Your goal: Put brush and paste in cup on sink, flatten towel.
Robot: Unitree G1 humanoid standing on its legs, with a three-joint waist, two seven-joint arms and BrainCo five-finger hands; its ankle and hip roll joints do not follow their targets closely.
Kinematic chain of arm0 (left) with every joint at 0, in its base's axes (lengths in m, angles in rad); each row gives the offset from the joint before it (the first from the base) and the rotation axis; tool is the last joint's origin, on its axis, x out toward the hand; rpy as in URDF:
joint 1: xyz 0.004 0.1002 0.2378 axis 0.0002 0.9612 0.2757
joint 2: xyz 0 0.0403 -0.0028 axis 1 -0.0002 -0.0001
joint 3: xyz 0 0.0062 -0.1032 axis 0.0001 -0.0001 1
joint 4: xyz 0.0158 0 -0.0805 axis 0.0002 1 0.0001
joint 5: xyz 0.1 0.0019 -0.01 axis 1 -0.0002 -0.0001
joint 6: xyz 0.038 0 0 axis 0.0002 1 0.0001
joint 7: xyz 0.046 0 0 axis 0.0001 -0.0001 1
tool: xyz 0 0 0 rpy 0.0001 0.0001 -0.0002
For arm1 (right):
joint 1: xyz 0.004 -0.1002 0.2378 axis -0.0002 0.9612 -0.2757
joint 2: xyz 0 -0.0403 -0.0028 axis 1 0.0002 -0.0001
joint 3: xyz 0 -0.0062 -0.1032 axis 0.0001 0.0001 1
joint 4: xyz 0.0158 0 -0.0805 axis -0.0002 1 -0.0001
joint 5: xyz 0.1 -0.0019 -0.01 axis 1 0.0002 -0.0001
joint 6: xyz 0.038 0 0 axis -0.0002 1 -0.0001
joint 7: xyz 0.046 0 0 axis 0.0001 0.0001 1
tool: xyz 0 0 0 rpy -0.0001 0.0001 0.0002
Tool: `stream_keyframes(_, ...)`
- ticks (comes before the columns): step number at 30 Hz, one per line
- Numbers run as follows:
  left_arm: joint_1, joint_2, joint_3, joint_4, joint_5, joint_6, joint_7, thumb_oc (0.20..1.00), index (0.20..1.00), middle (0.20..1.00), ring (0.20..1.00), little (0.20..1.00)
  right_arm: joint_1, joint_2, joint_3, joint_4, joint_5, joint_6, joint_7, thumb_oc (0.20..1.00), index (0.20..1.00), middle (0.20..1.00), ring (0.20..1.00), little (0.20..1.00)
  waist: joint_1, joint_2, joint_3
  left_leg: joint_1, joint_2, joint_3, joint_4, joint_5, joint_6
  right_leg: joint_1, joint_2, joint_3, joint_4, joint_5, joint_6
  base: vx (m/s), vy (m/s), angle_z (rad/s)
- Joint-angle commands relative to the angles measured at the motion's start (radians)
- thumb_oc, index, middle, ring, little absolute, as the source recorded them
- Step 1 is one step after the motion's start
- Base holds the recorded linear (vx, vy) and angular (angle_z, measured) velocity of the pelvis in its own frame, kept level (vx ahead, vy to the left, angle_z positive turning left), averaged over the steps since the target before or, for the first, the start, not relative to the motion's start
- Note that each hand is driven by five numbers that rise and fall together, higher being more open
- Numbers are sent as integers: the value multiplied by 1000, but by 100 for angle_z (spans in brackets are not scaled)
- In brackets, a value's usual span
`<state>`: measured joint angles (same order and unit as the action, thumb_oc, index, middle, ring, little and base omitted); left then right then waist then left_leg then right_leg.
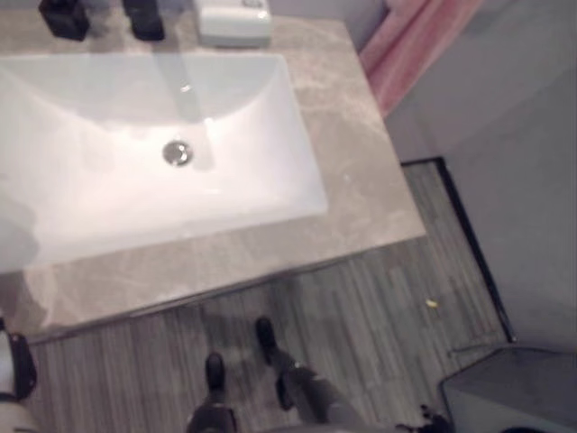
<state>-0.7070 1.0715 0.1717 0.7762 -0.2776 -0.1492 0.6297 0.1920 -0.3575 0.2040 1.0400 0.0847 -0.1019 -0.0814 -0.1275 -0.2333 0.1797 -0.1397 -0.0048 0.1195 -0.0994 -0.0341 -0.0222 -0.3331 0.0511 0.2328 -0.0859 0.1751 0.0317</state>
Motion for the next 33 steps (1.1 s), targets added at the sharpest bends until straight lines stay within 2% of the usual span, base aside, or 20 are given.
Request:
stream_keyframes(1, -21, 20, -91, 58, -6, -13, 14, 1000, 1000, 1000, 1000, 1000, -17, -58, 17, 38, 37, -5, -12, 1000, 1000, 1000, 1000, 1000, -28, 12, 44, 39, 20, -14, 12, -41, 17, 50, 44, 8, -1, -80, 49, 9, 5, 5)
stream_keyframes(13, -158, 74, -187, 135, -26, -12, 17, 1000, 1000, 1000, 1000, 1000, -24, -60, 26, 48, 67, -17, -15, 1000, 1000, 1000, 1000, 1000, -39, -5, 57, -14, 21, -22, 12, -31, 16, 5, 44, 4, -1, -66, 54, 7, 5, 3)
stream_keyframes(33, -395, 101, -353, 244, -85, -16, 5, 1000, 1000, 1000, 1000, 1000, -18, -58, 17, 100, 137, -28, -19, 1000, 1000, 1000, 1000, 1000, -71, -22, 69, -100, 26, -31, 12, -11, 8, -73, 47, 0, -1, -43, 59, 1, -2, 1)
